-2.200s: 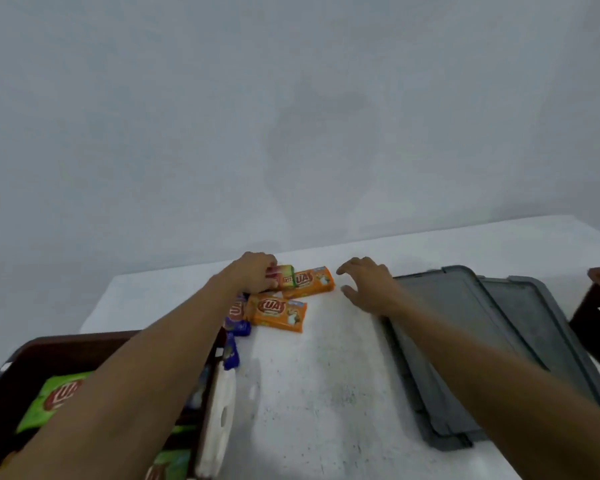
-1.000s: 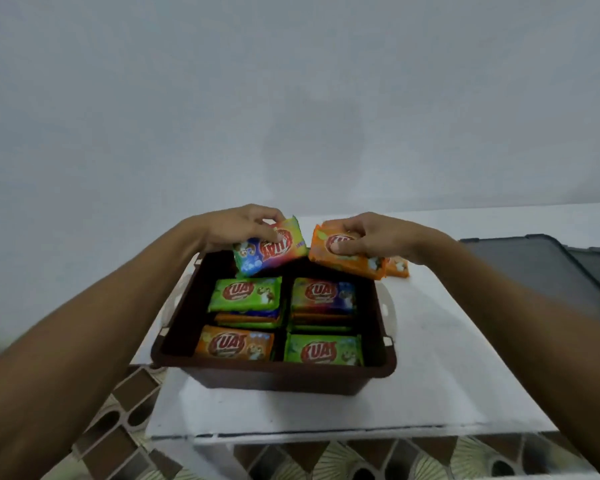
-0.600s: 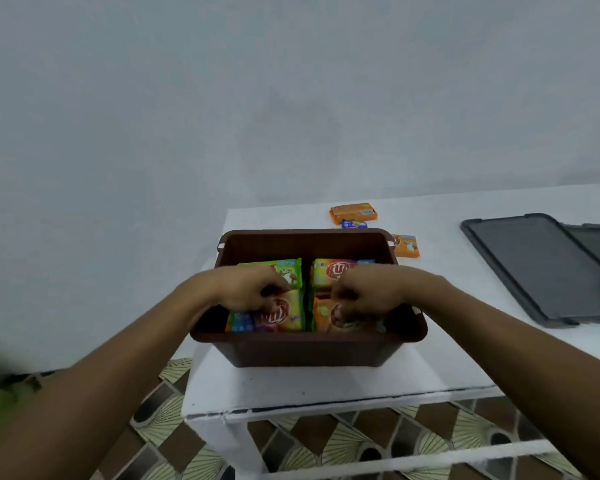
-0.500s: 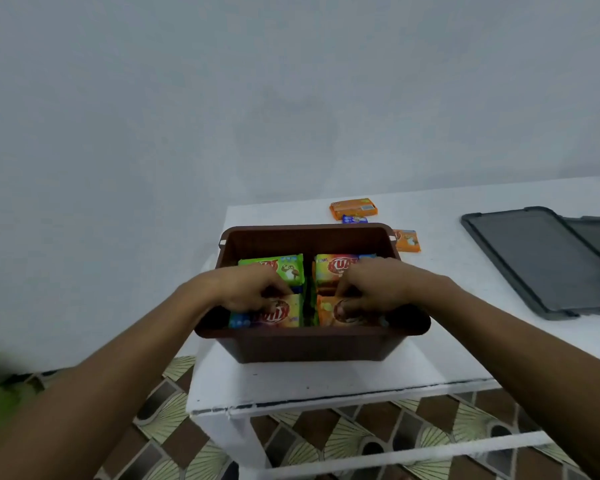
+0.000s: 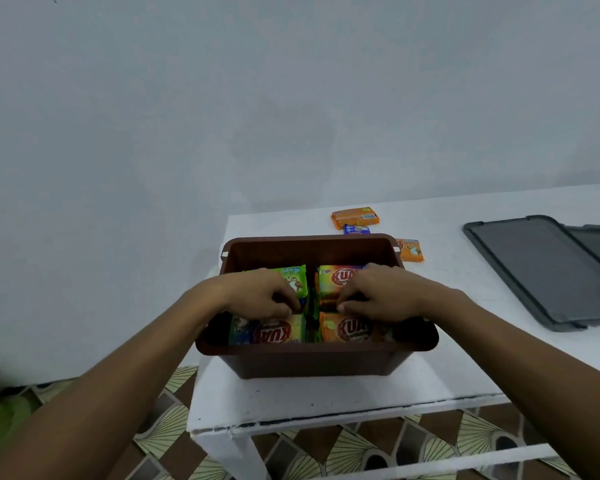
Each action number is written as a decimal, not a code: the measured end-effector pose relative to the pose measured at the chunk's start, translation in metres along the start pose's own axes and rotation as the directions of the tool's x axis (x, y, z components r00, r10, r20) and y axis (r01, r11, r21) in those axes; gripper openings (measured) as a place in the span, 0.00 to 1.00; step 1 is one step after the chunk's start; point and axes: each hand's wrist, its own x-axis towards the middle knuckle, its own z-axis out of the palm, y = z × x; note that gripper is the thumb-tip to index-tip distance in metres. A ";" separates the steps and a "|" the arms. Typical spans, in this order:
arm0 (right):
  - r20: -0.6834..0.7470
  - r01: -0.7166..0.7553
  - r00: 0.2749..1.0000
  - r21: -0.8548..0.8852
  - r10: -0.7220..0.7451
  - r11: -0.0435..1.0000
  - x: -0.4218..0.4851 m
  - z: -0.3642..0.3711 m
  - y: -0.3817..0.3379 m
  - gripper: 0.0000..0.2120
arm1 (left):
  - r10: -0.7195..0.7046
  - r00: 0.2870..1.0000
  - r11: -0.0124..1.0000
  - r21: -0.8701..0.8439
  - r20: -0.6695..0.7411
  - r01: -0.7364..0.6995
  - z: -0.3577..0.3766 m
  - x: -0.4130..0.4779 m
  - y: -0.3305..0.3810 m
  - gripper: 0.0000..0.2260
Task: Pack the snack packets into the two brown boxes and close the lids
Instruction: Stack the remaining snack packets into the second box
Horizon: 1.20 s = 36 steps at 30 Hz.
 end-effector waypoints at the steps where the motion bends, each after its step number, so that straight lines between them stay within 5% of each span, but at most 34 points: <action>1: -0.052 0.007 0.999 0.049 -0.005 0.999 0.001 -0.003 0.003 0.12 | 0.022 0.999 0.999 -0.031 -0.047 -0.023 -0.005 0.003 0.000 0.14; 5: -0.331 0.006 0.943 0.112 0.032 0.994 0.004 -0.019 0.032 0.07 | 0.055 0.945 0.985 -0.135 -0.322 -0.103 -0.027 0.032 -0.001 0.12; 10: -0.596 -0.037 0.774 0.294 0.213 0.955 0.004 -0.028 0.094 0.05 | -0.018 0.851 0.950 -0.273 -0.525 -0.148 -0.058 0.088 0.006 0.06; 14: -0.524 -0.147 0.793 0.329 0.310 0.933 0.010 -0.020 0.154 0.07 | -0.064 0.856 0.964 -0.254 -0.513 -0.080 -0.079 0.147 0.002 0.06; 19: -0.246 -0.327 0.894 0.211 0.374 0.921 0.029 0.001 0.217 0.09 | -0.138 0.911 0.982 -0.176 -0.387 0.074 -0.091 0.223 -0.008 0.10; 26: -0.033 -0.311 0.941 0.314 0.338 0.897 0.042 0.002 0.256 0.26 | -0.226 0.943 0.973 -0.006 -0.246 0.232 -0.095 0.299 -0.012 0.21; 31: 0.091 -0.315 0.949 0.250 0.302 0.916 0.059 -0.013 0.275 0.24 | -0.289 0.941 0.955 0.012 -0.175 0.296 -0.092 0.333 -0.018 0.31; 36: 0.117 -0.307 0.949 0.151 0.292 0.940 0.069 -0.008 0.264 0.36 | -0.242 0.949 0.961 0.081 -0.204 0.263 -0.094 0.339 -0.022 0.22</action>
